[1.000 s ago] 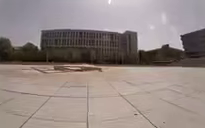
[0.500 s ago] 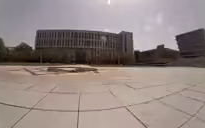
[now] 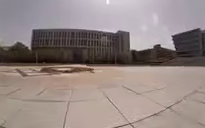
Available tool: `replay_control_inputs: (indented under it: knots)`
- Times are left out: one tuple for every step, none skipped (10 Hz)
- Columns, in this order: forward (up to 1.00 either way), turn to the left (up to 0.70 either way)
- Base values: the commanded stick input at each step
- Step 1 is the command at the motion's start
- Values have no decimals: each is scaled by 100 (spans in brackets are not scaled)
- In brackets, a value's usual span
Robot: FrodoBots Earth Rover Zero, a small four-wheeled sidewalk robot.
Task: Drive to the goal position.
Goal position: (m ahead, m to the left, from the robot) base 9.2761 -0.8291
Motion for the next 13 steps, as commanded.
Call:
replay_control_inputs:
  knots:
    - [100, -21]
    - [100, 0]
    - [100, 0]
    - [100, 0]
    - [100, 0]
    - [100, 0]
    - [100, 0]
    - [100, 0]
    - [100, -3]
    - [100, -21]
    - [100, -35]
    - [100, -32]
    - [100, -4]
